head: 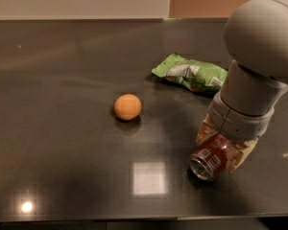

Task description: Place coke can upright

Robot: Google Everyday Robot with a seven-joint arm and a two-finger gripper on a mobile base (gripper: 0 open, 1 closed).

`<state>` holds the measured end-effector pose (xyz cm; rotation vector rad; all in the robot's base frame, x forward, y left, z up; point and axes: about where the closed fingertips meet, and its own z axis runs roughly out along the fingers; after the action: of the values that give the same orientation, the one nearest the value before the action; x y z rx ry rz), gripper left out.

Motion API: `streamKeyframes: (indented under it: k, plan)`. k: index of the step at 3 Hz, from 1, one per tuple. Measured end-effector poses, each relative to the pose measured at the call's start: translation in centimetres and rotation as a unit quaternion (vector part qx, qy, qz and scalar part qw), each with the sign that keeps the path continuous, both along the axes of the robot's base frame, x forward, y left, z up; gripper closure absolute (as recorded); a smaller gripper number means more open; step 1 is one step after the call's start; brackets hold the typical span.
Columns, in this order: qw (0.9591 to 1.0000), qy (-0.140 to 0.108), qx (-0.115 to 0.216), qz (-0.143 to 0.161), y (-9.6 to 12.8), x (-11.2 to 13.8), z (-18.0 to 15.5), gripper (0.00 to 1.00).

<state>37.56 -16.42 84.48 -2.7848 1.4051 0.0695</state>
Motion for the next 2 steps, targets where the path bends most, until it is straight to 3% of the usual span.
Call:
streamKeyframes:
  k: [1, 2]
  plan:
    - [0.9999, -0.012, 0.006, 0.0, 0.4, 0.6, 1.7, 0.87]
    - [0.9988, -0.04, 0.012, 0.027, 1.4, 1.2, 4.3, 1.0]
